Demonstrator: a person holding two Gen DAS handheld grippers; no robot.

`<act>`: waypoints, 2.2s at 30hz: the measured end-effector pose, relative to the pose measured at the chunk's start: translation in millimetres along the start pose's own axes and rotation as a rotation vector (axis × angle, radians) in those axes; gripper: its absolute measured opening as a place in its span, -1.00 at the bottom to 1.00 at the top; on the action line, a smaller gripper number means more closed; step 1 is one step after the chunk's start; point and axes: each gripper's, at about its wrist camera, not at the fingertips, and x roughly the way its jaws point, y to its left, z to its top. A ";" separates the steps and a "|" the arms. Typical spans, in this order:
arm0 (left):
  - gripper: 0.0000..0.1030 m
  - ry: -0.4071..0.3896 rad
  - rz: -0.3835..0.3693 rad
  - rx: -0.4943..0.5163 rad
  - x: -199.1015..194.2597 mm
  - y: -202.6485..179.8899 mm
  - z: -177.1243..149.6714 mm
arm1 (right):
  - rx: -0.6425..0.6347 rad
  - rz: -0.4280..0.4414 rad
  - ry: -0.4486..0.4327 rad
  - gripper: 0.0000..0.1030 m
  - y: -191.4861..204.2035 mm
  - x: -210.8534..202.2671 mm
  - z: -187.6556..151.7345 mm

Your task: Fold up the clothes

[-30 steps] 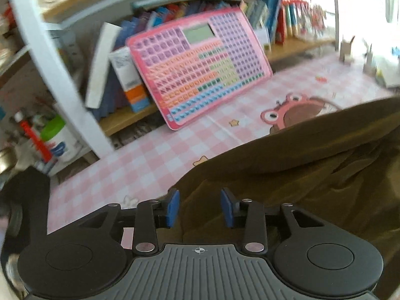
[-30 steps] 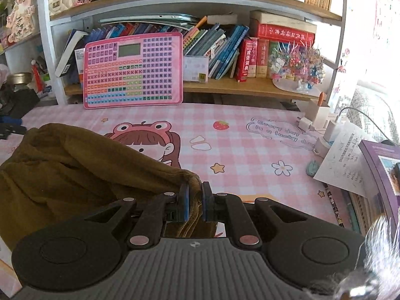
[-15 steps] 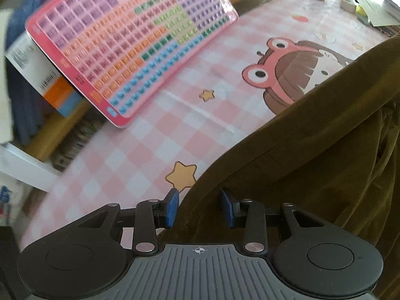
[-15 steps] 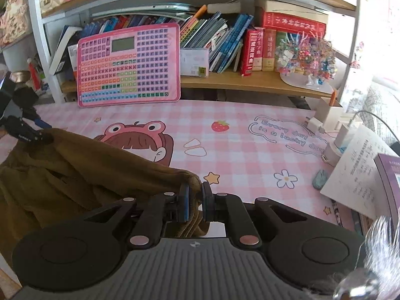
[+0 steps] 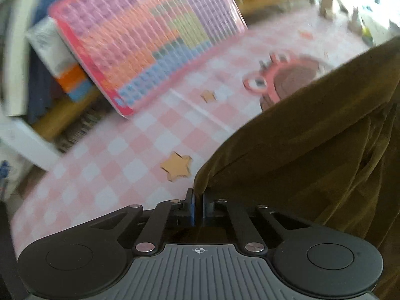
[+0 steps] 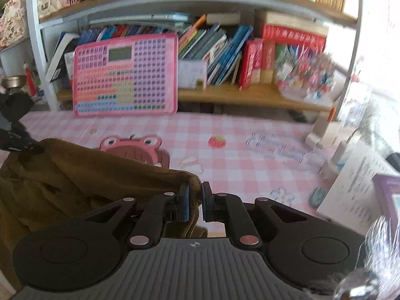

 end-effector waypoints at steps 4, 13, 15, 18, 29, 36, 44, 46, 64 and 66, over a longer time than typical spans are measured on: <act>-0.92 -0.178 0.099 -0.073 -60.0 5.6 -4.3 | -0.069 -0.053 -0.129 -0.84 14.0 -20.9 23.4; -0.92 -0.263 0.121 -0.147 -119.2 -43.3 -85.7 | -0.015 -0.025 -0.062 -0.84 50.0 -108.8 -38.2; -0.89 -0.245 0.102 -0.175 -118.0 -55.4 -110.5 | 0.041 -0.028 0.056 -0.84 56.2 -104.5 -79.1; -0.79 -0.217 0.074 -0.217 -116.4 -73.5 -147.8 | 0.081 -0.071 0.191 -0.83 71.2 -91.3 -130.5; 0.13 -0.290 -0.010 -0.744 -147.5 -62.3 -215.6 | 0.344 -0.073 0.287 -0.20 75.0 -119.6 -174.4; 0.31 -0.380 -0.425 -1.494 -102.5 -27.1 -249.5 | 0.887 0.214 0.270 0.03 60.9 -114.0 -180.3; 0.05 -0.352 -0.429 -1.729 -65.9 -25.2 -234.7 | 1.380 0.216 0.217 0.04 46.8 -92.7 -204.1; -0.64 -0.369 -0.400 -1.674 -70.3 -24.5 -225.4 | 1.413 0.203 0.205 -0.03 45.9 -88.6 -207.0; -0.90 -0.448 -0.279 -1.295 -114.6 -30.2 -199.6 | 1.040 0.143 -0.060 -0.93 30.2 -138.5 -112.5; -0.90 -0.357 -0.274 -1.339 -94.4 -32.6 -218.1 | 1.106 0.064 0.131 -0.93 32.4 -107.3 -157.0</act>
